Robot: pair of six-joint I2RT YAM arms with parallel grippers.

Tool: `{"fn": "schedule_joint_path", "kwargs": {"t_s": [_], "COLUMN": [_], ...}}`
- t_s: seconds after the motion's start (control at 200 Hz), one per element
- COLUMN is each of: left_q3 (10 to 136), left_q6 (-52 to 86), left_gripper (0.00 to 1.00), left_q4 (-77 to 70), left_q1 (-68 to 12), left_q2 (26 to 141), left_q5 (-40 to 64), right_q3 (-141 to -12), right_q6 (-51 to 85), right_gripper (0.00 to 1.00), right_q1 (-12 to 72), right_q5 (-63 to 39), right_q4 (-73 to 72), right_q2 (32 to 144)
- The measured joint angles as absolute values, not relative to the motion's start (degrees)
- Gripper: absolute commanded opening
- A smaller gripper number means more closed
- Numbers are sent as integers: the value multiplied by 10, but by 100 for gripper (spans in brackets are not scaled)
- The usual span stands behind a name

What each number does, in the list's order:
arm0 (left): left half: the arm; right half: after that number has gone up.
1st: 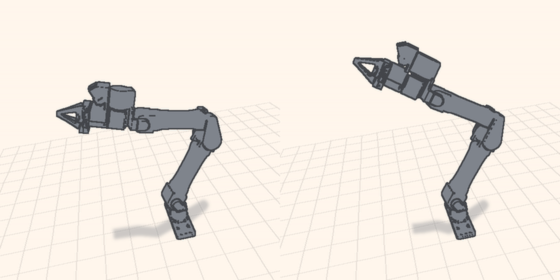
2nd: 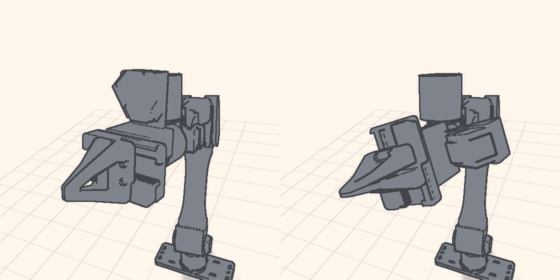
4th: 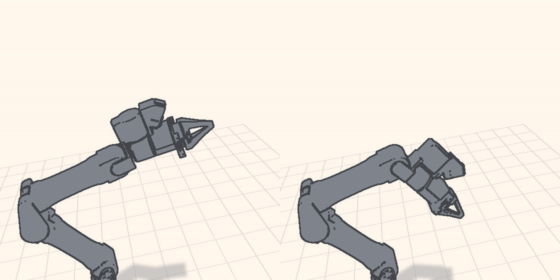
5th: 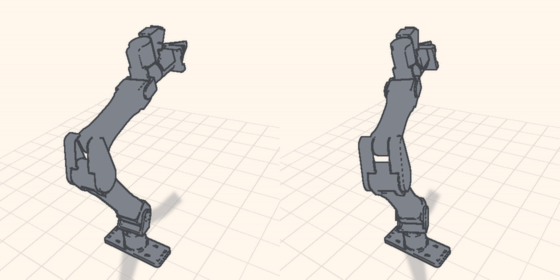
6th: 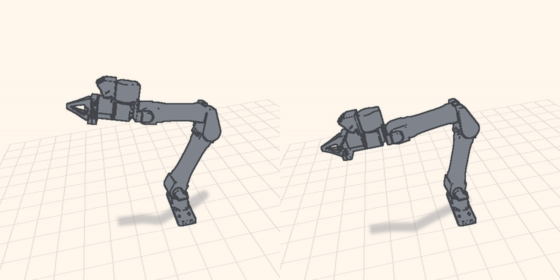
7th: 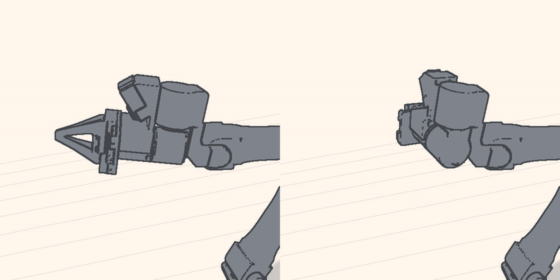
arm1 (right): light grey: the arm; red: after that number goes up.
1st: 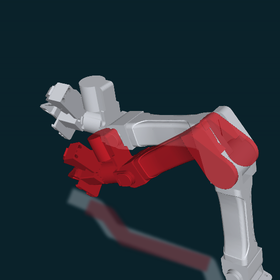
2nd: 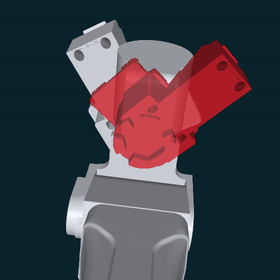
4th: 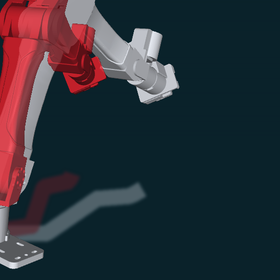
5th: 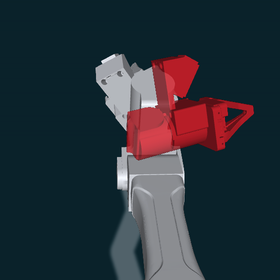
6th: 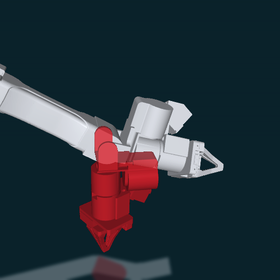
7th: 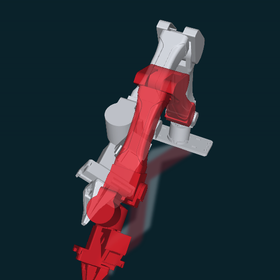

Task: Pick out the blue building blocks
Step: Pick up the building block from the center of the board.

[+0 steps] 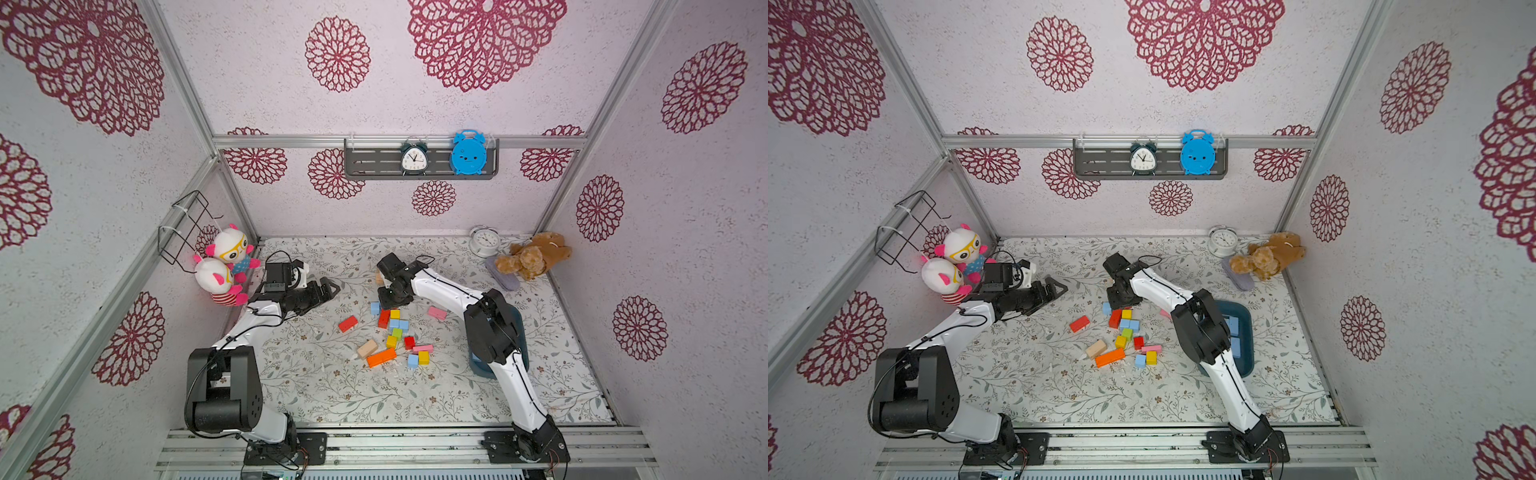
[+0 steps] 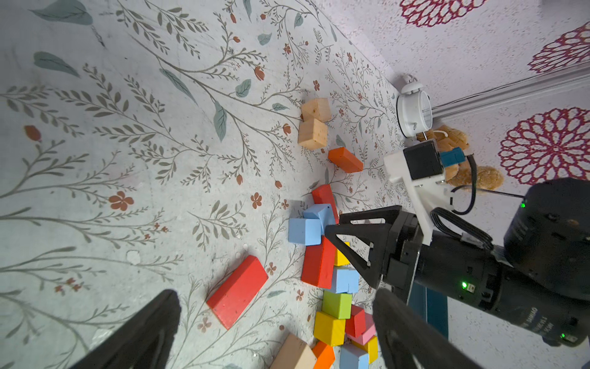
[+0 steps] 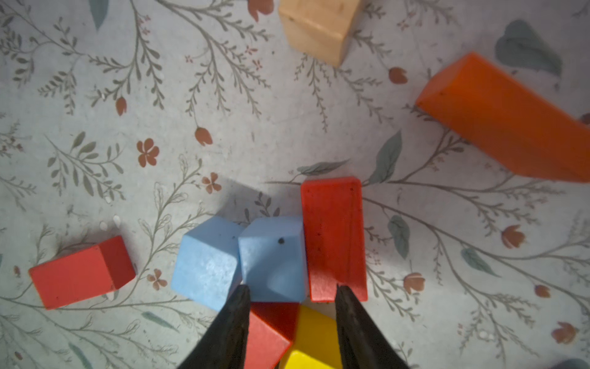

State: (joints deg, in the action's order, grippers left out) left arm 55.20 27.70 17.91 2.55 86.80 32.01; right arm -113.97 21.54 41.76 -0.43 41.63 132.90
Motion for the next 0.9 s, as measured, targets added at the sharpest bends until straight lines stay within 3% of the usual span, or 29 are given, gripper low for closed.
{"fn": "schedule_joint_path", "kwargs": {"t_s": [0.415,0.63,0.77,0.901], "left_q3": [552,552,552,552], "left_q6": [277,277,277,277], "left_gripper": [99,99,99,99], "left_q4": [178,178,178,178], "left_q1": [26,26,26,23], "left_q2": [870,873,875,878], "left_q5": [320,321,321,324], "right_q3": [-1216,-1225,-1238,-1239], "right_q6": [203,195,193,191], "right_gripper": [47,40,27,23], "right_q1": [416,416,416,415], "right_q5": [-2,-2,-1,0], "right_q4": [421,419,422,421], "right_q2": [1384,1392,1399,1399]}}
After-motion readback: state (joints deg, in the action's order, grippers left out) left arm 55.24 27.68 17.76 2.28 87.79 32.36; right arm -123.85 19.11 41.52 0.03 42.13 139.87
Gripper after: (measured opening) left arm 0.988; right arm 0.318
